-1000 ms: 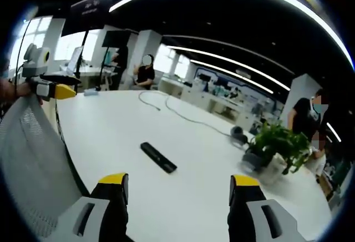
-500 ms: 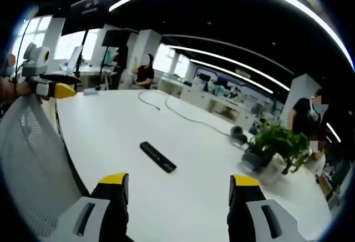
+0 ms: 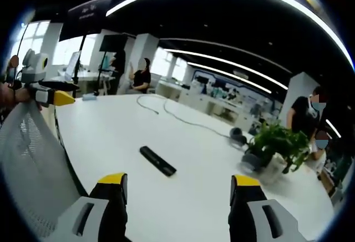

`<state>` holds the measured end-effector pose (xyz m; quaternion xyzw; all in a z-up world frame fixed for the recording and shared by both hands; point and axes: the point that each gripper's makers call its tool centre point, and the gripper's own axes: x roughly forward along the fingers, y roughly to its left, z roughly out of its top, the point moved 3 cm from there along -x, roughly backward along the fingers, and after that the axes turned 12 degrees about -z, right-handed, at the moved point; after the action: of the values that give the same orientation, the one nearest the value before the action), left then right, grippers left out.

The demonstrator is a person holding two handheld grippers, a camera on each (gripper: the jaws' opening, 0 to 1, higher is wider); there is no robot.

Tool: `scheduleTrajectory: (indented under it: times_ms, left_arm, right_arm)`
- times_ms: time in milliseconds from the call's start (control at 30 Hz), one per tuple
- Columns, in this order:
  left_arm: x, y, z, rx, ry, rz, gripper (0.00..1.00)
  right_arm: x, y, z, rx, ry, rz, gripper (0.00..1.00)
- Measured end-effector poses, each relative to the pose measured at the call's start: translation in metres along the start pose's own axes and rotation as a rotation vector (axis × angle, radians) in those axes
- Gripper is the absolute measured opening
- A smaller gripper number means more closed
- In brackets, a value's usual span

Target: Press the specified remote control buttons in sequence, fully releasing each button before pressing the next.

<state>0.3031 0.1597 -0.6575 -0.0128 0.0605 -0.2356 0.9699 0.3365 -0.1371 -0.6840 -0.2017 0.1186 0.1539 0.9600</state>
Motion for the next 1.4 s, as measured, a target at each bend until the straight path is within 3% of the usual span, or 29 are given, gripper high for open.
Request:
scheduleTrajectory:
  times_ms: [200, 433, 533, 700, 800, 933, 1133, 1400]
  left_arm:
    - [-0.005, 0.007, 0.003, -0.021, -0.032, 0.042, 0.87]
    - [-0.004, 0.007, -0.007, -0.007, 0.016, 0.021, 0.89]
    - [-0.004, 0.005, -0.020, 0.028, 0.108, -0.006, 0.89]
    - [-0.003, -0.011, -0.050, 0.111, 0.370, -0.147, 0.91]
    - [-0.002, -0.020, -0.058, 0.095, 0.423, -0.243, 0.91]
    - [0.001, -0.016, -0.064, 0.175, 0.515, -0.289, 0.86]
    - [0.019, -0.017, -0.078, 0.314, 0.666, -0.426, 0.86]
    - [0.054, -0.016, -0.086, 0.346, 0.706, -0.520, 0.85]
  right_arm:
    - [0.000, -0.004, 0.000, 0.005, 0.003, -0.026, 0.75]
    - [0.001, 0.000, -0.004, -0.018, 0.023, -0.006, 0.74]
    - [0.001, 0.001, -0.004, -0.027, 0.027, 0.000, 0.74]
    - [0.001, 0.000, -0.006, -0.036, 0.034, -0.007, 0.73]
    - [0.001, 0.000, -0.007, -0.043, 0.042, -0.010, 0.73]
    - [0.001, 0.000, -0.011, -0.058, 0.066, -0.005, 0.71]
    - [0.001, 0.000, -0.012, -0.060, 0.071, -0.008, 0.69]
    - [0.001, -0.003, -0.014, -0.063, 0.084, -0.022, 0.68]
